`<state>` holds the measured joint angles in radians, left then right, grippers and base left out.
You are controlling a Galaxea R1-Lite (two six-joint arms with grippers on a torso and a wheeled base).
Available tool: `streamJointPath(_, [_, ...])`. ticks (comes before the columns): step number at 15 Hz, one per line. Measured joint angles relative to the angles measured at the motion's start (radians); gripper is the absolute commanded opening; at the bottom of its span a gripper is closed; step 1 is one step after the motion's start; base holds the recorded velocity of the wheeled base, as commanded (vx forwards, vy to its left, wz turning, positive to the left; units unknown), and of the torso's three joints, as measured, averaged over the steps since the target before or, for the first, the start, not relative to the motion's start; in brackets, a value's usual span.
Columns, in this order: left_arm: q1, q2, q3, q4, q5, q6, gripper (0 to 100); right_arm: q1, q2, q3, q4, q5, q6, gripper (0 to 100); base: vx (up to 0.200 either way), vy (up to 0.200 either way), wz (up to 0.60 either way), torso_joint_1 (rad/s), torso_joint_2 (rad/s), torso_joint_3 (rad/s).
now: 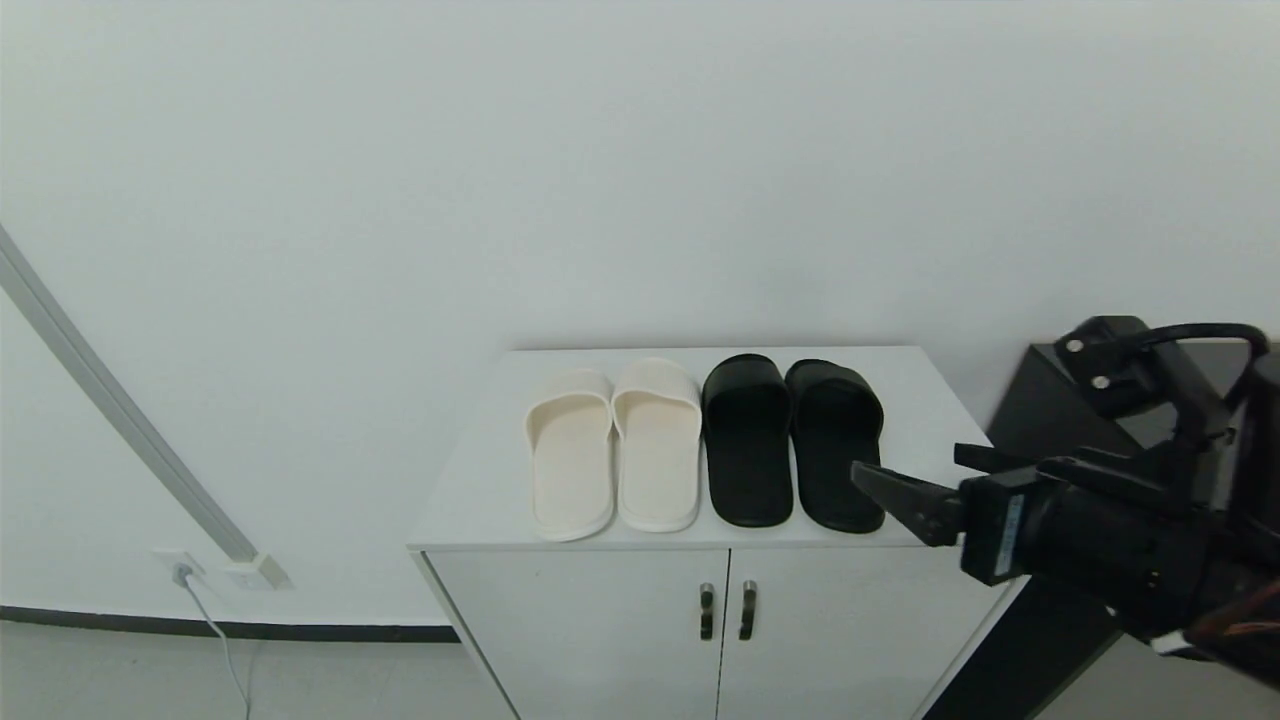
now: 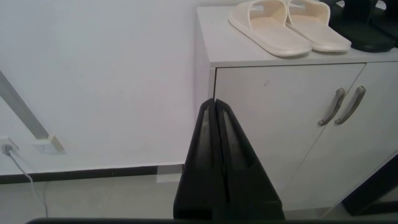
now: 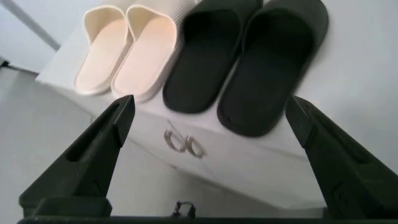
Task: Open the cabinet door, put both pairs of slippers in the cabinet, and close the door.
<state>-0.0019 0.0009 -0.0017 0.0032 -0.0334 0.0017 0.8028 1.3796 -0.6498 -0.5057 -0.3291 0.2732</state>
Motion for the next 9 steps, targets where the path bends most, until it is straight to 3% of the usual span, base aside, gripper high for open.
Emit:
streamJointPath(6, [0.0, 0.0, 0.0, 0.0, 0.0, 0.0, 0, 0.039, 0.295, -0.178, -0.074, -0.269, -0.001, 100, 0.0, 0.0, 0.0, 0.0, 0.0, 0.0])
streamJointPath(9, [-0.001, 0.0, 0.0, 0.0, 0.0, 0.0, 0, 0.034, 0.414, -0.27, -0.083, -0.337, 0.001, 100, 0.0, 0.0, 0.0, 0.0, 0.0, 0.0])
